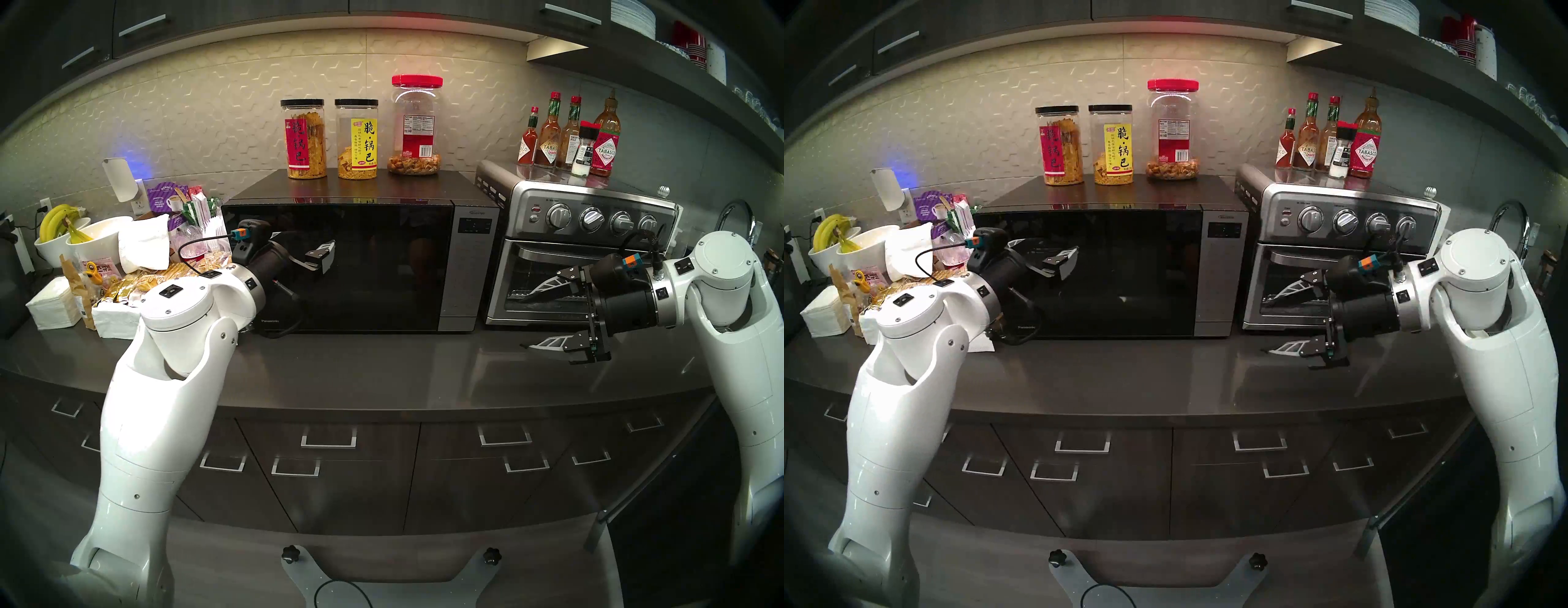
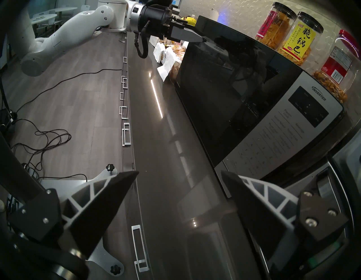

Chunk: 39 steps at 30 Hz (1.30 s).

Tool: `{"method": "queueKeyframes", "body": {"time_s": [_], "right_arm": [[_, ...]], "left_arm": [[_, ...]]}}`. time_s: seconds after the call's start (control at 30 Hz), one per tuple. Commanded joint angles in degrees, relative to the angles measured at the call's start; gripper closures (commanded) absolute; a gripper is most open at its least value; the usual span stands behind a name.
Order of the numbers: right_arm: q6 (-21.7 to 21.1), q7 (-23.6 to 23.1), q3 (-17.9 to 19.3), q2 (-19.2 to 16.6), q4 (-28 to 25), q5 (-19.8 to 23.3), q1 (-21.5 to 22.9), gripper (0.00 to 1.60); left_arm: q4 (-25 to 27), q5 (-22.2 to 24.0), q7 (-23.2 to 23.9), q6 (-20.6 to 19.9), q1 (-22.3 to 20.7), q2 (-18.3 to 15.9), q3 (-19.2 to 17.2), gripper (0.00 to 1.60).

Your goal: Open the microwave, put the plate inside, and close the door

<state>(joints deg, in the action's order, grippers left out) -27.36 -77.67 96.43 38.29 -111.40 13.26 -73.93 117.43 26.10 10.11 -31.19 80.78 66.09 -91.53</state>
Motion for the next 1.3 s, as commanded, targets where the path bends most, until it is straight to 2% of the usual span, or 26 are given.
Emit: {"method": "queueKeyframes", "body": {"time_s": [0.0, 0.4, 0.77, 1.03, 1.27], "right_arm": [[0.1, -0.1, 0.3, 0.1, -0.1, 0.3, 0.6, 0.0], [0.1, 0.0, 0.3, 0.0, -0.2, 0.2, 0.4, 0.0], [0.1, 0.0, 0.3, 0.0, -0.2, 0.1, 0.4, 0.0], [0.1, 0.0, 0.3, 0.0, -0.2, 0.1, 0.4, 0.0], [0.1, 0.0, 0.3, 0.0, -0.2, 0.2, 0.4, 0.0]], "left_arm": [[6.7, 2.7, 2.1, -1.5, 6.7, -1.9, -6.8, 0.0], [15.1, 4.9, 7.9, -6.2, 16.0, 0.5, -15.7, 0.0], [17.5, 4.5, 12.9, -8.4, 23.9, 4.1, -24.7, 0.0], [17.8, 3.1, 18.0, -8.0, 29.7, 7.3, -28.9, 0.0], [18.4, 0.1, 23.1, -4.1, 35.2, 9.9, -32.2, 0.0]]}}
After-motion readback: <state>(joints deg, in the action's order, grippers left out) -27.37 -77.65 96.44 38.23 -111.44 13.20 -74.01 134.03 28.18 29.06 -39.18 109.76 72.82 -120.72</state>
